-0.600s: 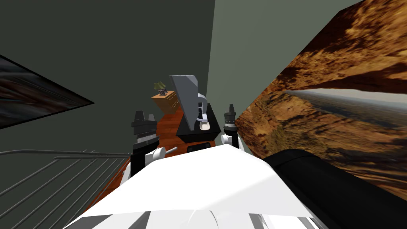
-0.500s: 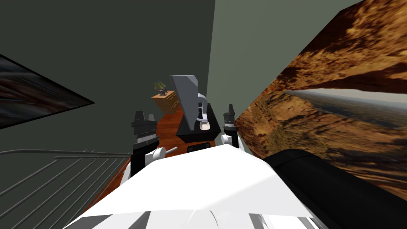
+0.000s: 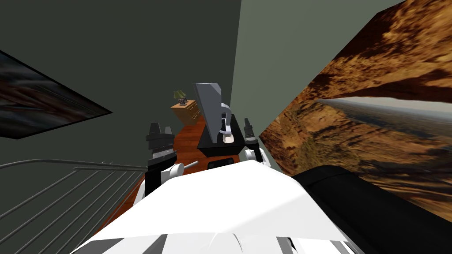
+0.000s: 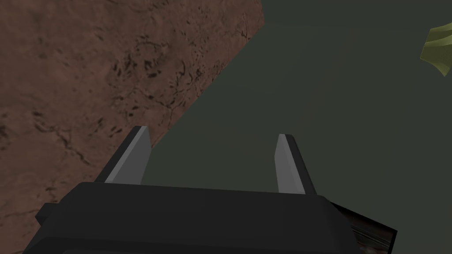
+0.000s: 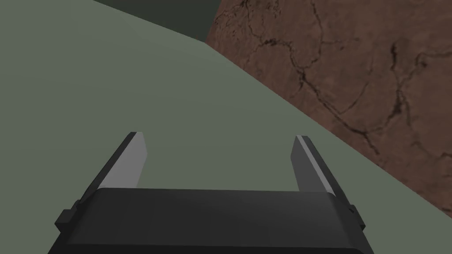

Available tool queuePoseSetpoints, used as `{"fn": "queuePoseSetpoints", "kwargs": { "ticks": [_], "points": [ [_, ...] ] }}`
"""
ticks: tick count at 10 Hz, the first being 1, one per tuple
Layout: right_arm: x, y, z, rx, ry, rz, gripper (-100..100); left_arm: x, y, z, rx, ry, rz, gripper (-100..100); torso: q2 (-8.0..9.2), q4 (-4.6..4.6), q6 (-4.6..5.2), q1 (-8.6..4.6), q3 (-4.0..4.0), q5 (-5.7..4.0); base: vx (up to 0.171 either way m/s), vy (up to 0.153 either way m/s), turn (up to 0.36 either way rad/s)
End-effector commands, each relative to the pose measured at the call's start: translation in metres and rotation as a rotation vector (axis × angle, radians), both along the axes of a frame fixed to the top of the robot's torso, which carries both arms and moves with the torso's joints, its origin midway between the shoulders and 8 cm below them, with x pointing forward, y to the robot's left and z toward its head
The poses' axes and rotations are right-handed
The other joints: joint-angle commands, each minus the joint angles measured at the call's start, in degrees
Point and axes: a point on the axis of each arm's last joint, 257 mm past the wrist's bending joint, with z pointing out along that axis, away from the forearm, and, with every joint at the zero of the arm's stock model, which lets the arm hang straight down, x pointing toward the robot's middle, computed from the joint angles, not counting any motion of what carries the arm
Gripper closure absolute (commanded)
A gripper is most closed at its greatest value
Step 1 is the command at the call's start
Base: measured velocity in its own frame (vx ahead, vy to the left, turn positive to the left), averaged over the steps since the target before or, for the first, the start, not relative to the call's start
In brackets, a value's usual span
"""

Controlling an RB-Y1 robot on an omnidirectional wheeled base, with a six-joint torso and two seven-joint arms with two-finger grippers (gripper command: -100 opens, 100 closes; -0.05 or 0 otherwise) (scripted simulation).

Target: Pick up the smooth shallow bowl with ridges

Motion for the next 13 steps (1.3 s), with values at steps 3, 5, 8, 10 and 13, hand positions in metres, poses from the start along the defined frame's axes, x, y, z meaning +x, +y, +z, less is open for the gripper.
{"fn": "queuePoseSetpoints", "kwargs": {
  "ticks": [3, 5, 8, 10, 13],
  "points": [
    [0.025, 0.031, -0.045, -0.176, 0.107, 0.017, -100, 0.000, 0.000, 0.000, 0.000, 0.000, 0.000, 0, 0.07, 0.02, 0.00, 0.03, 0.04, 0.01, -0.079, 0.042, 0.053],
    [0.038, 0.049, -0.076, -0.290, 0.167, 0.026, -100, 0.000, 0.000, 0.000, 0.000, 0.000, 0.000, 0, 0.11, 0.03, 0.00, 0.01, 0.07, 0.00, -0.092, 0.037, 0.054],
    [0.054, 0.075, -0.128, -0.486, 0.254, 0.039, -100, 0.000, 0.000, 0.000, 0.000, 0.000, 0.000, 0, 0.11, 0.03, 0.00, 0.08, 0.07, 0.02, -0.088, 0.054, 0.071],
    [0.059, 0.082, -0.148, -0.564, 0.281, 0.039, -100, 0.000, 0.000, 0.000, 0.000, 0.000, 0.000, 0, 0.03, 0.02, 0.02, -0.02, 0.03, 0.01, -0.051, 0.021, 0.034],
    [0.065, 0.091, -0.189, -0.718, 0.337, 0.043, -100, 0.000, 0.000, 0.000, 0.000, 0.000, 0.000, 0, 0.01, 0.01, 0.01, 0.04, 0.01, 0.02, -0.057, 0.043, 0.072]
  ]
}}
